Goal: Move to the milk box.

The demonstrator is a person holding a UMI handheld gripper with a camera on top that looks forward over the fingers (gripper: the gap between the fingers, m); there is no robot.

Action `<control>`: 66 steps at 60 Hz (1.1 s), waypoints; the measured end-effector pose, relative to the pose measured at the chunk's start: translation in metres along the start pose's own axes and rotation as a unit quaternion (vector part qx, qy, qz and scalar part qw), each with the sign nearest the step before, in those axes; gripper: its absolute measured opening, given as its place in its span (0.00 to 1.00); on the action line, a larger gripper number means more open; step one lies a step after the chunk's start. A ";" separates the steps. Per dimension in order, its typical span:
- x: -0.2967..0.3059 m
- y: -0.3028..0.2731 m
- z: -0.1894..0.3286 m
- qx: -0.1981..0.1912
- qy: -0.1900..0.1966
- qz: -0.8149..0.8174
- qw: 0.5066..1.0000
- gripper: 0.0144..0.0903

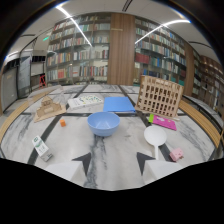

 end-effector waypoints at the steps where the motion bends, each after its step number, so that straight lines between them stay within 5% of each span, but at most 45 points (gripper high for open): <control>1: 0.000 0.001 -0.001 0.000 0.000 0.001 1.000 0.94; 20: -0.011 0.030 -0.062 0.001 0.009 0.002 1.000 0.94; 41: -0.116 0.063 -0.102 -0.022 -0.055 -0.016 0.998 0.94; 66: -0.242 0.028 -0.041 -0.048 -0.098 -0.018 0.994 0.94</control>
